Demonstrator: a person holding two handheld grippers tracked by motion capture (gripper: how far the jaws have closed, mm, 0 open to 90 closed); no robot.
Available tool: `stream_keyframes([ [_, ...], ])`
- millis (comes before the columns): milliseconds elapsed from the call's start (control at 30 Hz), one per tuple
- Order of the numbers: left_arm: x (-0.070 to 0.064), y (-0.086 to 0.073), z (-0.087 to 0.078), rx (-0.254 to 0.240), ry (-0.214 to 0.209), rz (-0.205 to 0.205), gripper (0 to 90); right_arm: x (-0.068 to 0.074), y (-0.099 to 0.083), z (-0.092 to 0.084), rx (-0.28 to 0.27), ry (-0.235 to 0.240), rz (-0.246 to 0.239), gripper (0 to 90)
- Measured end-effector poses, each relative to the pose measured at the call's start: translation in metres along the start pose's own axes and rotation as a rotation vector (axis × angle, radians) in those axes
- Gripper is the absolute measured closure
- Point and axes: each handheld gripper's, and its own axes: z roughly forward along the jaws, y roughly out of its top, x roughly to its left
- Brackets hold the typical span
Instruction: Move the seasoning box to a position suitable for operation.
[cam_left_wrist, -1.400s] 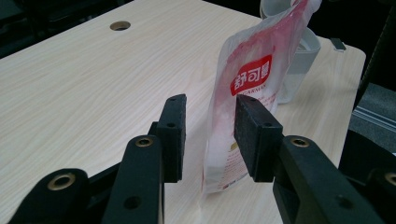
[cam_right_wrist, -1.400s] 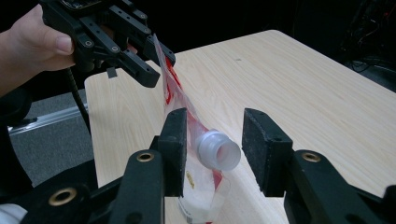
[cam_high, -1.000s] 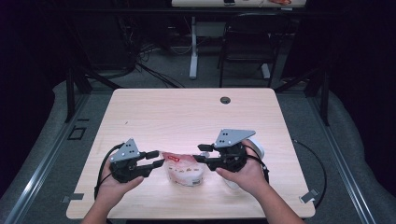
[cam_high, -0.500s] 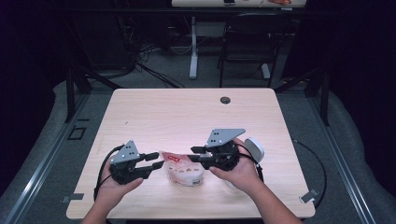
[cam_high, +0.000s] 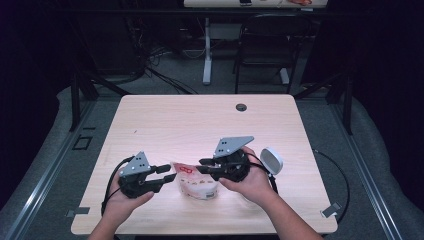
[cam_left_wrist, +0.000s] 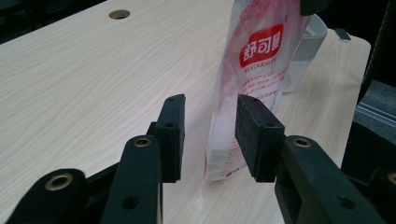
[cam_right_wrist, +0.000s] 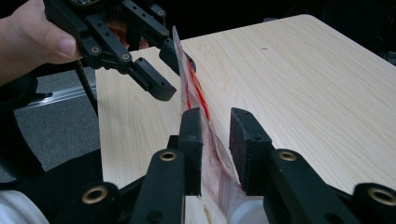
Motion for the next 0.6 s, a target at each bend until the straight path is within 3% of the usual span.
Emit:
stream_keyframes([
  [600,0.0002,-0.0003,0.0000,0.000,-0.007,0.008,63.7,0.0013,0.0054,0.0068,0.028,0.023,-0.025,79.5],
])
